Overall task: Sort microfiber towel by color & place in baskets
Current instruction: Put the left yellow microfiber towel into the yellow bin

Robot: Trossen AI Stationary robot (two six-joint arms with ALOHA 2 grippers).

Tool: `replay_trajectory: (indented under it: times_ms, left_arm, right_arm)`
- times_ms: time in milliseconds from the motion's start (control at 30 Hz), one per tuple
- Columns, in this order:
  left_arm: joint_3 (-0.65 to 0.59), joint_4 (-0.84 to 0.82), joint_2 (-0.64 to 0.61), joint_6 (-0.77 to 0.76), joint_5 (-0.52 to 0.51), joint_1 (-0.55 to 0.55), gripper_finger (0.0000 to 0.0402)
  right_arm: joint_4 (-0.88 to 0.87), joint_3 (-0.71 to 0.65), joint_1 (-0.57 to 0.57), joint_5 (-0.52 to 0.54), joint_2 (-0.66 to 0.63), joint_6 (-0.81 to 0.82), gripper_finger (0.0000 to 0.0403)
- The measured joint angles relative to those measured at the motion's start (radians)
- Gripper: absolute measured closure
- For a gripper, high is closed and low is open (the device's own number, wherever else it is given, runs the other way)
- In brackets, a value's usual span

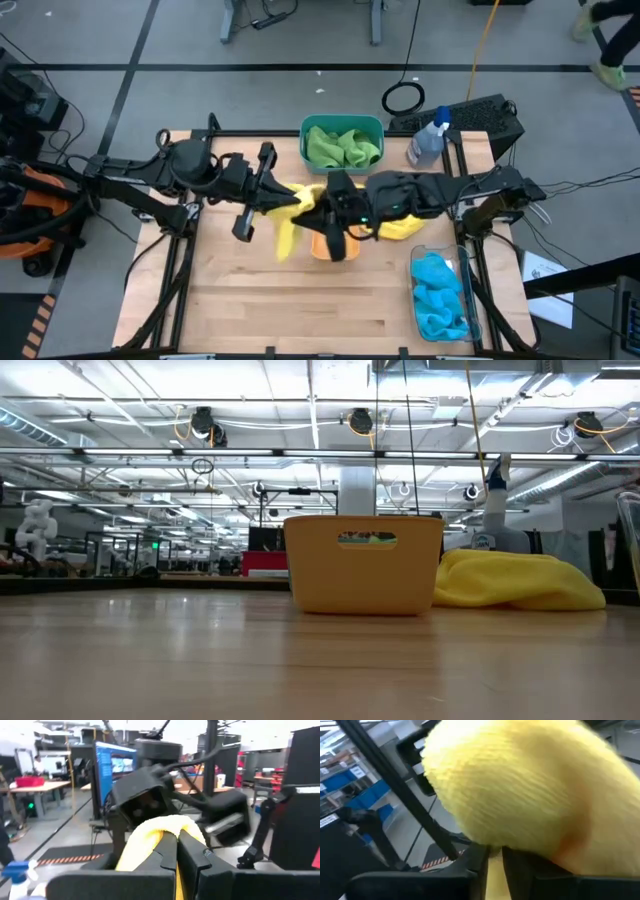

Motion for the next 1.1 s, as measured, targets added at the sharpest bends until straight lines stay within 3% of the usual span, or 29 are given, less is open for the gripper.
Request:
replay_trajectory:
  times_ms: [100, 300, 533, 700, 833, 1100]
  left_arm:
    - [0.000, -0.002, 0.000, 0.015, 0.003, 0.000, 0.0400]
    - [0.000, -0.005, 0.000, 0.015, 0.028, -0.014, 0.0400]
    - [0.000, -0.007, 0.000, 0.015, 0.035, -0.032, 0.0400]
    - [0.000, -0.025, 0.001, 0.015, 0.035, -0.039, 0.0400]
    - [-0.001, -0.050, 0.001, 0.015, 0.040, -0.047, 0.0400]
    - [-0.001, -0.062, 0.001, 0.015, 0.057, -0.067, 0.0400]
  right_arm:
    - [-0.052, 0.000, 0.010, -0.041, -0.047, -0.004, 0.0334]
    - [-0.290, 0.000, 0.058, -0.026, -0.151, 0.029, 0.0283]
    - [-0.319, 0.002, 0.112, 0.104, -0.243, -0.130, 0.0188]
    - [-0.336, 0.002, 0.082, 0.116, -0.234, -0.171, 0.0132]
    - [-0.338, 0.002, 0.035, 0.046, -0.211, -0.258, 0.0112]
    - [-0.334, 0.001, -0.032, -0.056, -0.163, -0.425, 0.0111]
